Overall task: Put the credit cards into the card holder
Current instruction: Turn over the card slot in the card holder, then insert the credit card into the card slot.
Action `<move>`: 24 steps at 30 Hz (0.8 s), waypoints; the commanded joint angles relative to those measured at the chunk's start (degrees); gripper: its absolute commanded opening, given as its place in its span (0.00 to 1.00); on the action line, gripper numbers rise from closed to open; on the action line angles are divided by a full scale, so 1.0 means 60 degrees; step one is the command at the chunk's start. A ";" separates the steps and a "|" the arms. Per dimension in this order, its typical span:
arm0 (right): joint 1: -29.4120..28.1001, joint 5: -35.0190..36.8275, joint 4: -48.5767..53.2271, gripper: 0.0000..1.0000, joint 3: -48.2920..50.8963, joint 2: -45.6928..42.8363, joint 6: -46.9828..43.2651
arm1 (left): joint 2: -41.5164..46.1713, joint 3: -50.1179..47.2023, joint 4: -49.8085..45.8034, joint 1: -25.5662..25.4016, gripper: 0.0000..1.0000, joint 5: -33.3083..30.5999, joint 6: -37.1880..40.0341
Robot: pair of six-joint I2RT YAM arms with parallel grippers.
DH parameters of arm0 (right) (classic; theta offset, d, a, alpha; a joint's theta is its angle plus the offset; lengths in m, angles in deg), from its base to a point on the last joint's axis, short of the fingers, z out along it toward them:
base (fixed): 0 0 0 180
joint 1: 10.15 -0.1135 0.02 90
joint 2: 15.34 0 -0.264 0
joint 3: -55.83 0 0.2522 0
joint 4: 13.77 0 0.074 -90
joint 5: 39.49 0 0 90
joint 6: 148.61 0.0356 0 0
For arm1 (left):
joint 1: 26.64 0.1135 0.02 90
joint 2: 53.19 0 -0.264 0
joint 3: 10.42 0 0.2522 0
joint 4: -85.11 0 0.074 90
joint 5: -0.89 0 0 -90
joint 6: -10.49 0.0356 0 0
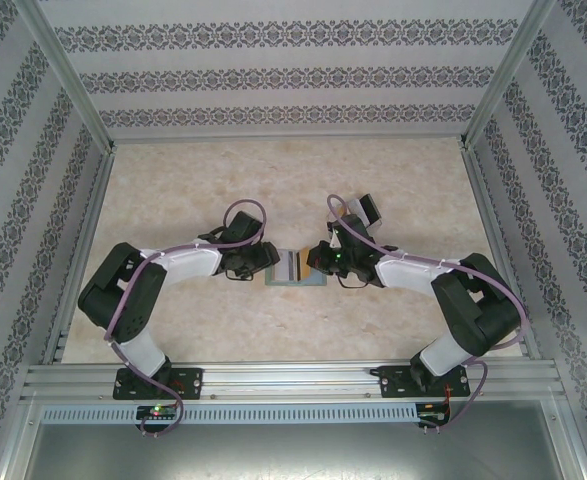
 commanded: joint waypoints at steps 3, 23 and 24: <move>0.0105 -0.0497 -0.1243 0.00 0.0244 0.0291 0.0418 | -0.0301 0.0324 0.0107 -0.0171 0.57 0.0374 0.0261; 0.0783 -0.1721 -0.1813 0.00 0.0376 0.0602 -0.0191 | -0.1026 0.0688 -0.0648 -0.0217 0.40 0.0085 0.0389; 0.0797 -0.1739 -0.1886 0.00 0.0396 0.0659 -0.0150 | -0.1041 0.0700 -0.0652 -0.0216 0.40 0.0081 0.0373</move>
